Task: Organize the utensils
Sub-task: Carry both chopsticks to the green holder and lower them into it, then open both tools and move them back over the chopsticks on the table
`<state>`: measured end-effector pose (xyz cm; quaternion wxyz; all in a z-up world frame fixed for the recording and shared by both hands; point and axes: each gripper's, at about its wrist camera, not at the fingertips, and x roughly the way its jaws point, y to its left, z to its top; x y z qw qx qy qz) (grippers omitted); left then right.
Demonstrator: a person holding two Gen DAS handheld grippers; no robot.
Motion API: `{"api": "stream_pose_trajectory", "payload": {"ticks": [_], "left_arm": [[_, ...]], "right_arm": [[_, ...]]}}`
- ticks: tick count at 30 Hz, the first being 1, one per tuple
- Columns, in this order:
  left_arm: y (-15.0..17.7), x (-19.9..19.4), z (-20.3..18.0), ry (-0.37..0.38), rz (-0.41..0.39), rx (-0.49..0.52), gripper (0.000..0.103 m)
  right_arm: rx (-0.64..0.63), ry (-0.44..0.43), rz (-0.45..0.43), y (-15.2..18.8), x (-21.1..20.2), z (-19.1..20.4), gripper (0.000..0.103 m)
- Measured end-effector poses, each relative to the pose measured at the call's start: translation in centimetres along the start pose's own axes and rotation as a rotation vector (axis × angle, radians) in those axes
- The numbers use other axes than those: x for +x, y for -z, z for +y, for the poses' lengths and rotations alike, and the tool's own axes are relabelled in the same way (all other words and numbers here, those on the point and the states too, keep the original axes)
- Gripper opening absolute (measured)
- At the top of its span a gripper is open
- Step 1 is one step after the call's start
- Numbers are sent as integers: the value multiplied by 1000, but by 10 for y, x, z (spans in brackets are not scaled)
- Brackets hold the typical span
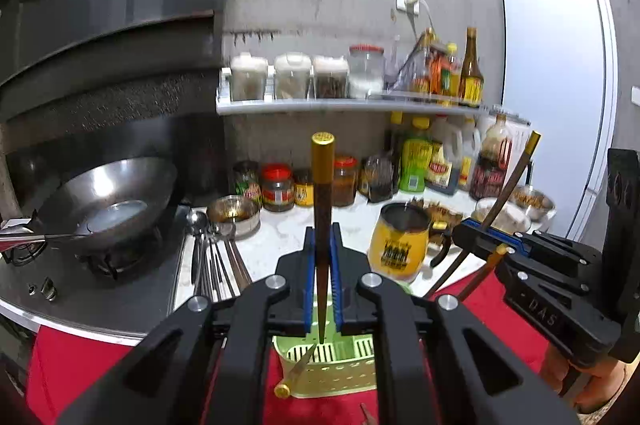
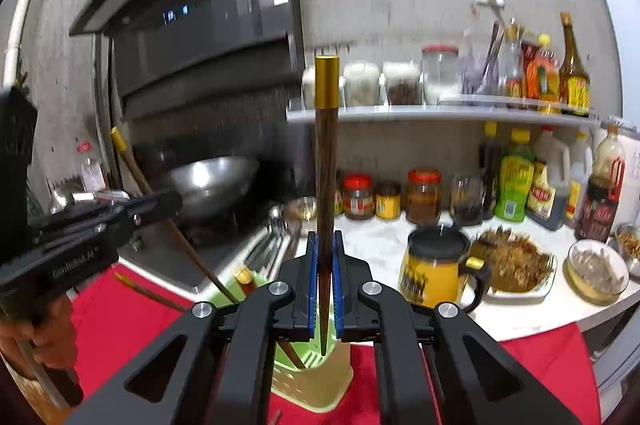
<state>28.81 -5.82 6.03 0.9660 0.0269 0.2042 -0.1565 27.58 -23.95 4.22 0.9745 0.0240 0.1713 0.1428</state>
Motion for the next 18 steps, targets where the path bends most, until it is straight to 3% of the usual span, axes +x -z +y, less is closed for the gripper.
{"api": "stream_pose_trajectory", "payload": {"ticks": [2, 4, 6, 8, 11, 14, 18], "left_arm": [[1, 5, 4, -18, 12, -8, 7], [-1, -1, 9, -22, 2, -25, 11], [-6, -18, 11, -33, -33, -30, 33], [-11, -36, 11, -49, -70, -23, 39], [-12, -72, 12, -92, -90, -24, 39], [5, -99, 11, -148, -48, -25, 39], [53, -128, 6, -179, 20, -15, 39]], "right_arm": [[19, -8, 18, 2, 2, -4, 16], [34, 4, 2, 0, -5, -8, 33], [39, 23, -23, -5, -22, -11, 39], [41, 42, -39, -9, -40, -13, 39], [40, 77, -45, -11, -72, -17, 40], [24, 106, -20, 4, -109, -16, 40], [14, 125, 41, 36, -141, -12, 41]]}}
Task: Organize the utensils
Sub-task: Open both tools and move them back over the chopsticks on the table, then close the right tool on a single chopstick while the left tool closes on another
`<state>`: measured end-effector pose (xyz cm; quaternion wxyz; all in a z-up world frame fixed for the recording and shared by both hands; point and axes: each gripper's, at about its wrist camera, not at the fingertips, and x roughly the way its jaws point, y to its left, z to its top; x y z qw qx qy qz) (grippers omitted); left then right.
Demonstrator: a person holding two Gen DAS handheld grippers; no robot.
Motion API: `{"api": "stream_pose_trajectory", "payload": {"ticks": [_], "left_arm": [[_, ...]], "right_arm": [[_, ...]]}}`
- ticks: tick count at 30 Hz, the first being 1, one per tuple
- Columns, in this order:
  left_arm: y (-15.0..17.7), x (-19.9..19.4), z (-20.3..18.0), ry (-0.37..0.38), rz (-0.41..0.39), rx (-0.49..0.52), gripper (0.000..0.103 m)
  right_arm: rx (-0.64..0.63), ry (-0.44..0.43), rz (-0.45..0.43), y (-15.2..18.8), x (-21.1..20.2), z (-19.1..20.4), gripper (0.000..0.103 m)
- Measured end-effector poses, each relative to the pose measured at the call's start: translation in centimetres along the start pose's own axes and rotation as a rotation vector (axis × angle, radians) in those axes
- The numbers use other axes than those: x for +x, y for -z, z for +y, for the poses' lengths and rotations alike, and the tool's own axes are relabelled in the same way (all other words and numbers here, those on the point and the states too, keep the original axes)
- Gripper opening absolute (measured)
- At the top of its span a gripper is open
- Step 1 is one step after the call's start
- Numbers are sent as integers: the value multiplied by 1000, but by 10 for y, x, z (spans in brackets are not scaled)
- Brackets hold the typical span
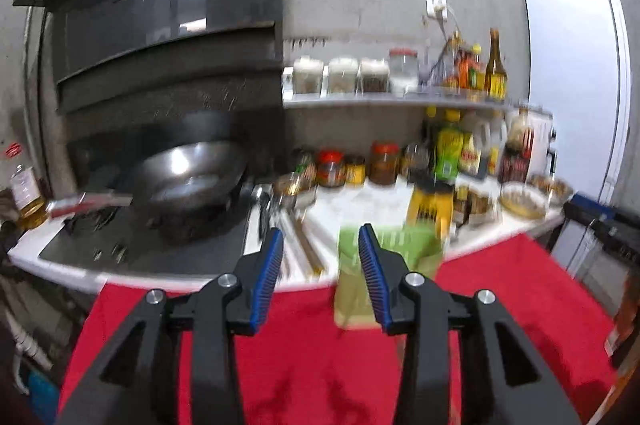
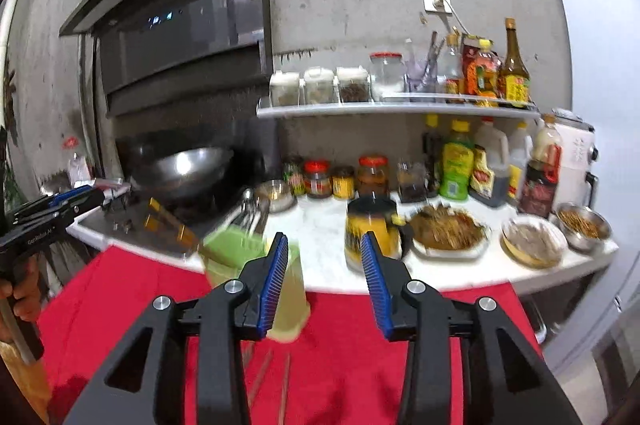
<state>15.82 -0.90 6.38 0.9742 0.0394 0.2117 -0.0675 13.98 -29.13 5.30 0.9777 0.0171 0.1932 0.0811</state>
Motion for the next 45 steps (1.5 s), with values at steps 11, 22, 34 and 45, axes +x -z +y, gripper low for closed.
{"api": "stream_pose_trajectory", "payload": {"ticks": [11, 22, 34, 45], "left_arm": [[127, -38, -8, 19, 159, 2, 39], [194, -41, 3, 19, 275, -71, 39], [198, -19, -4, 59, 345, -81, 39], [187, 10, -39, 210, 409, -56, 39]], "right_arm": [[-12, 53, 116, 118, -59, 19, 41], [-28, 45, 205, 180, -53, 43, 41], [-56, -6, 372, 196, 8, 57, 28], [-60, 53, 431, 203, 21, 42, 7]]}}
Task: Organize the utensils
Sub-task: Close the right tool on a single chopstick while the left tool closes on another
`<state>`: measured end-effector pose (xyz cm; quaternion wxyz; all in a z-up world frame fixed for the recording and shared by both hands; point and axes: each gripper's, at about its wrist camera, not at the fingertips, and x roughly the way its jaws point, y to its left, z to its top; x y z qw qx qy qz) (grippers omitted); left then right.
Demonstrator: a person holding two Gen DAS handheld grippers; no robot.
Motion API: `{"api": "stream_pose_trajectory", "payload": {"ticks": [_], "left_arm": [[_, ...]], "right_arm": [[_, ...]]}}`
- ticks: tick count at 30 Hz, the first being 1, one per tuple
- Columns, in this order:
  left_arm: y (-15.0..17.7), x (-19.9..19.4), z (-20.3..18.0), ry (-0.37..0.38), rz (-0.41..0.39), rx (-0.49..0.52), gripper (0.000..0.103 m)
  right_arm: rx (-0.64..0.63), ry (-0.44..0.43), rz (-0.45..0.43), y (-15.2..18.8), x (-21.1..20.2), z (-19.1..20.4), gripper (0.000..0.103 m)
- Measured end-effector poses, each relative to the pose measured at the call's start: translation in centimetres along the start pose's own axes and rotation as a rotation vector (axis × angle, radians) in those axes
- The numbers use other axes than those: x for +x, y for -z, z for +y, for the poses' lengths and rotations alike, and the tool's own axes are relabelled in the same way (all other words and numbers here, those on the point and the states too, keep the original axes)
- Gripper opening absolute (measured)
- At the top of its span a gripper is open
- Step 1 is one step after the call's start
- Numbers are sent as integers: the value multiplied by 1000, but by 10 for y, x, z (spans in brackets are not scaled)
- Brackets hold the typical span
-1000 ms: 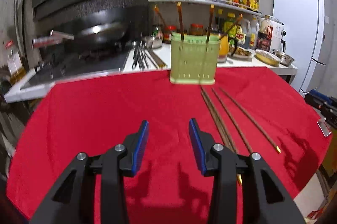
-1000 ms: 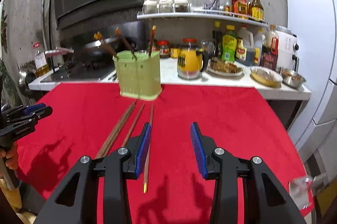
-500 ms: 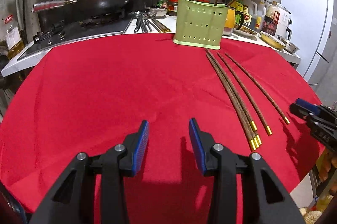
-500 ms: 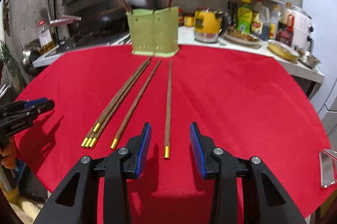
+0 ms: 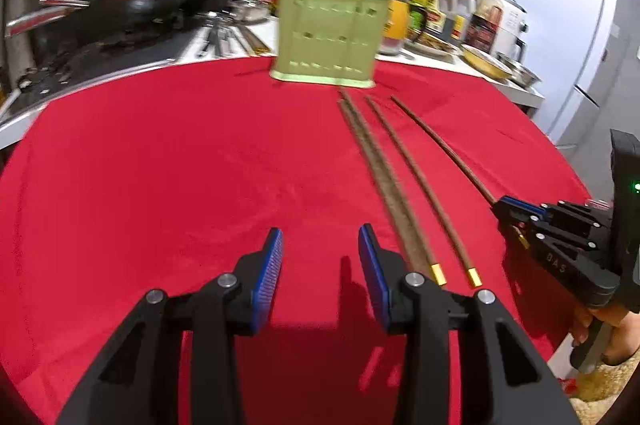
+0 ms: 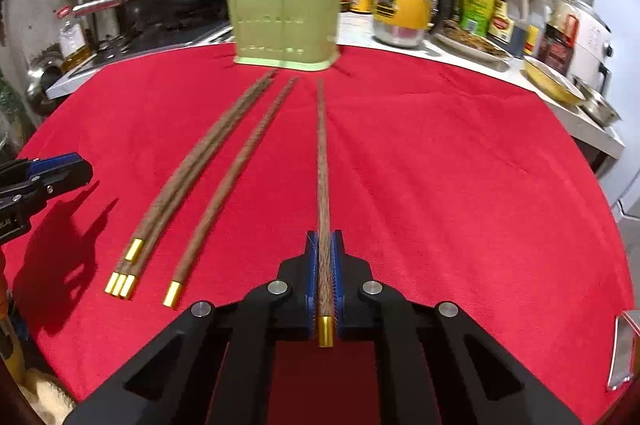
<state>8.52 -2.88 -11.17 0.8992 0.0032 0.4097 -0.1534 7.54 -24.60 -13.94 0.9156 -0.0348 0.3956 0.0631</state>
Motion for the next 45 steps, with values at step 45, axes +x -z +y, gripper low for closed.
{"api": "stream_pose_trajectory", "payload": {"ticks": [45], "left_arm": [[50, -11, -25, -54, 12, 120, 25]], "right_arm": [[31, -66, -111, 54, -40, -14, 23]]}}
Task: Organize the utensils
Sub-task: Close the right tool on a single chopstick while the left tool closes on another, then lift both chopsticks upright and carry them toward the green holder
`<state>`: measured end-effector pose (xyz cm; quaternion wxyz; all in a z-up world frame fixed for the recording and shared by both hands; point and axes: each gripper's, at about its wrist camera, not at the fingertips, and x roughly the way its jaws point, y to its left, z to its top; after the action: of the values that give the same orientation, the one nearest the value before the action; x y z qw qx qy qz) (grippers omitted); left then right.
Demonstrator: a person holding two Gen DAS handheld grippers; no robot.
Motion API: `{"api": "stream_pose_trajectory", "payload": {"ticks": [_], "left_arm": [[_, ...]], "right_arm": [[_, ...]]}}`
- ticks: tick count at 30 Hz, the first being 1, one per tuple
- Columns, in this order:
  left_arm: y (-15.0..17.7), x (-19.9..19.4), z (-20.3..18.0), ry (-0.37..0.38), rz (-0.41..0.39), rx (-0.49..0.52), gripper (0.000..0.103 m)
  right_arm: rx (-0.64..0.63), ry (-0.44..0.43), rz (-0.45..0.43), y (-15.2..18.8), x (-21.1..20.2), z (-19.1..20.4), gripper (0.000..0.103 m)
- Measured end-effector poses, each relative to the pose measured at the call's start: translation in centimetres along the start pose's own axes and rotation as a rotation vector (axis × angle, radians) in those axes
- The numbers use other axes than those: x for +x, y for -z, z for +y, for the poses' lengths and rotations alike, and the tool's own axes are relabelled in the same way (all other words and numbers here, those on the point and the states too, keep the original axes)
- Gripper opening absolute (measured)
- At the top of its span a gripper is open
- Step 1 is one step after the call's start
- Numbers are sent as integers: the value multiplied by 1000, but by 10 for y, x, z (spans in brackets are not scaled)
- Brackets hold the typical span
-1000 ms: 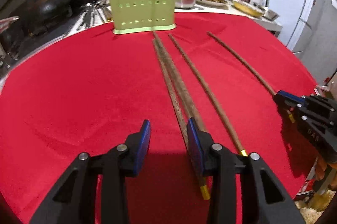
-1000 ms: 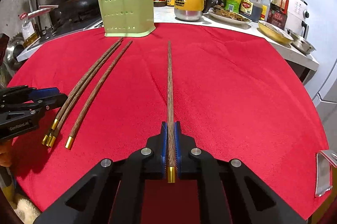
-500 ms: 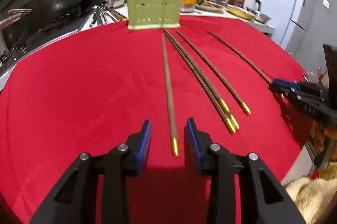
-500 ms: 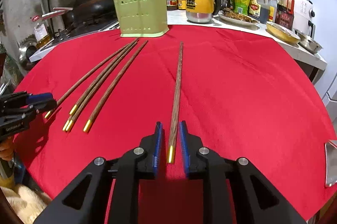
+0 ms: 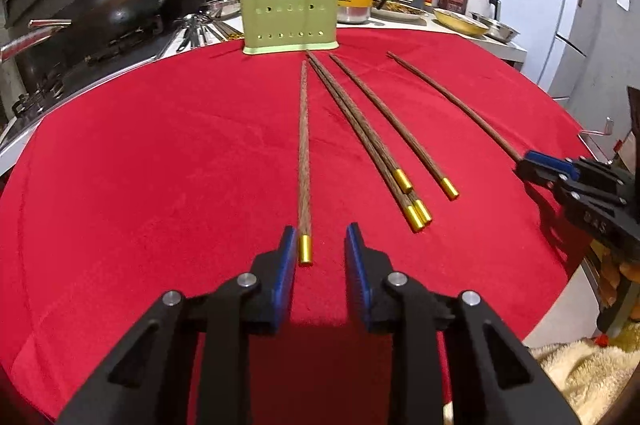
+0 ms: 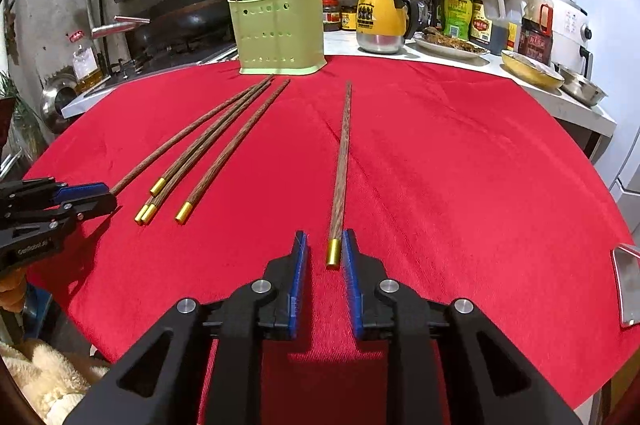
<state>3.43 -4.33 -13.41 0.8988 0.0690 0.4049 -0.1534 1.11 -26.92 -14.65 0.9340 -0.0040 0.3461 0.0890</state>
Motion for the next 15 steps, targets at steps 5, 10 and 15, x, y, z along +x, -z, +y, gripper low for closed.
{"api": "stream_pose_trajectory", "payload": {"ticks": [5, 10, 15], "left_arm": [[-1, 1, -3, -24, -4, 12, 25], [-3, 3, 3, -13, -21, -26, 25], [-5, 8, 1, -40, -51, -25, 21]], "right_arm": [[-2, 4, -17, 2, 0, 4, 29], [51, 35, -35, -4, 8, -3, 25], [41, 71, -49, -8, 14, -1, 21]]}}
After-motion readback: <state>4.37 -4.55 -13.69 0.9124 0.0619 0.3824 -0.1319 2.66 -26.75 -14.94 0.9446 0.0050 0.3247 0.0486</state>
